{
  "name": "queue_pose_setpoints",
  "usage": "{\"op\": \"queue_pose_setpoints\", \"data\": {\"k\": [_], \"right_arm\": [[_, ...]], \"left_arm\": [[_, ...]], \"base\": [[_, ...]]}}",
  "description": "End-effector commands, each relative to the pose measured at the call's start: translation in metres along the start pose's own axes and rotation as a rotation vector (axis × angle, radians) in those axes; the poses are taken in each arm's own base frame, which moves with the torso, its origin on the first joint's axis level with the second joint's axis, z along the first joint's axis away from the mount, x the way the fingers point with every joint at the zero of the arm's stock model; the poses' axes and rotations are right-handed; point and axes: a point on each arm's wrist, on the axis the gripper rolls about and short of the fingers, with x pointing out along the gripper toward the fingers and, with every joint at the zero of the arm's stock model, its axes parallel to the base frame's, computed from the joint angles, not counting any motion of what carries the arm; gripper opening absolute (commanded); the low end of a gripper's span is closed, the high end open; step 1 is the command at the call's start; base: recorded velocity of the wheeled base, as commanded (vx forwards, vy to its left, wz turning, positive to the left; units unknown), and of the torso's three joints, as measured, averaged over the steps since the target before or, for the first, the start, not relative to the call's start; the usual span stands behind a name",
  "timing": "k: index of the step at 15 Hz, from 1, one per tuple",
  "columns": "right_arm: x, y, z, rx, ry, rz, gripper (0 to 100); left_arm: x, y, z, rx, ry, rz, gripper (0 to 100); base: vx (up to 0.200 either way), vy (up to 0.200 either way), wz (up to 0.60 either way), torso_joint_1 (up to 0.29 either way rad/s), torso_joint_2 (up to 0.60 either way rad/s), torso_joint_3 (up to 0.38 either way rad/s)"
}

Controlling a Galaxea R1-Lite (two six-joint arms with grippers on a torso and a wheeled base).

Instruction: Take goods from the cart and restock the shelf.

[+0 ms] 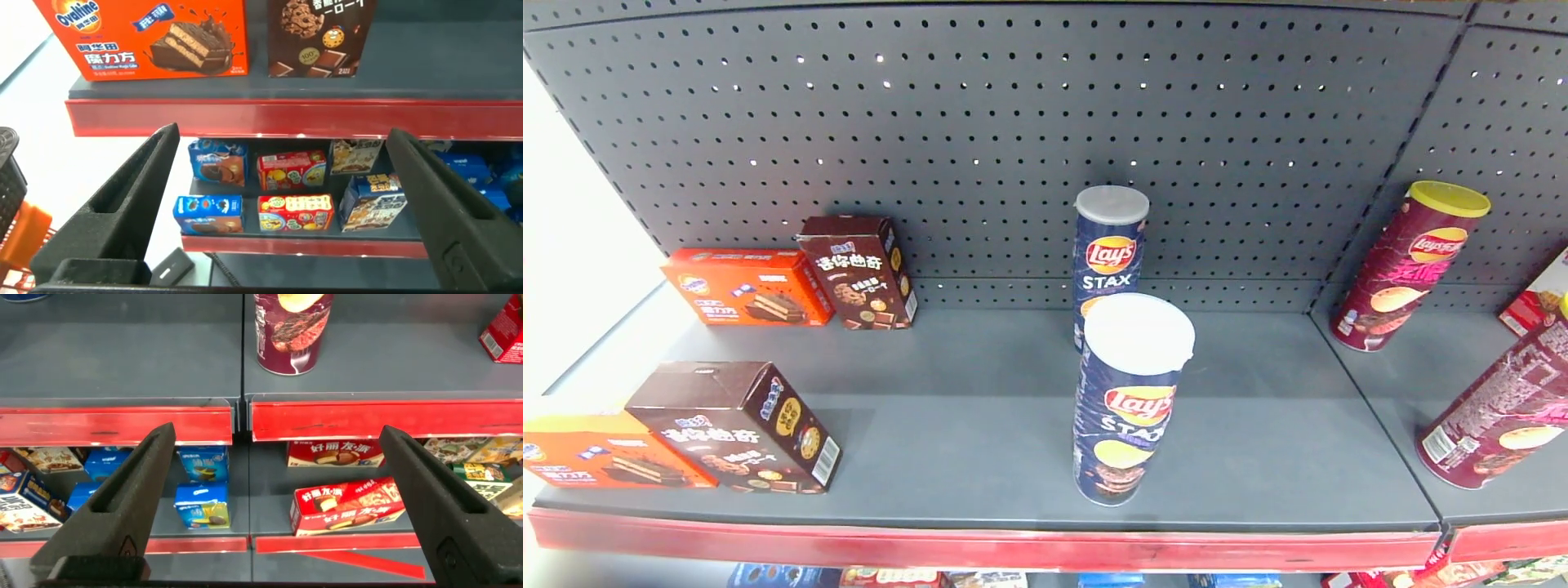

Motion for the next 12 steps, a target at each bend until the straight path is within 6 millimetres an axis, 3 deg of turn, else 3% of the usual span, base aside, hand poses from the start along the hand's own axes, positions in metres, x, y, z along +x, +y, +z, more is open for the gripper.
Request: {"op": "queue_pose_setpoints", "data": {"k": [1, 12], "right_arm": [[0.0, 0.0, 0.0, -0.001, -0.001, 0.0, 100], [0.0, 0.0002, 0.0, 0.001, -0.001, 0.009, 100]], "left_arm": [[0.0001, 0.0002, 0.0, -0.006, 0.001, 0.008, 100], [0.0002, 0.0001, -0.0004, -0.012, 0.003, 0.007, 100]], "base": [[0.0, 0.0, 0.0, 0.0, 0.0, 0.0], [0.0, 0.0, 0.0, 0.0, 0.0, 0.0]]}}
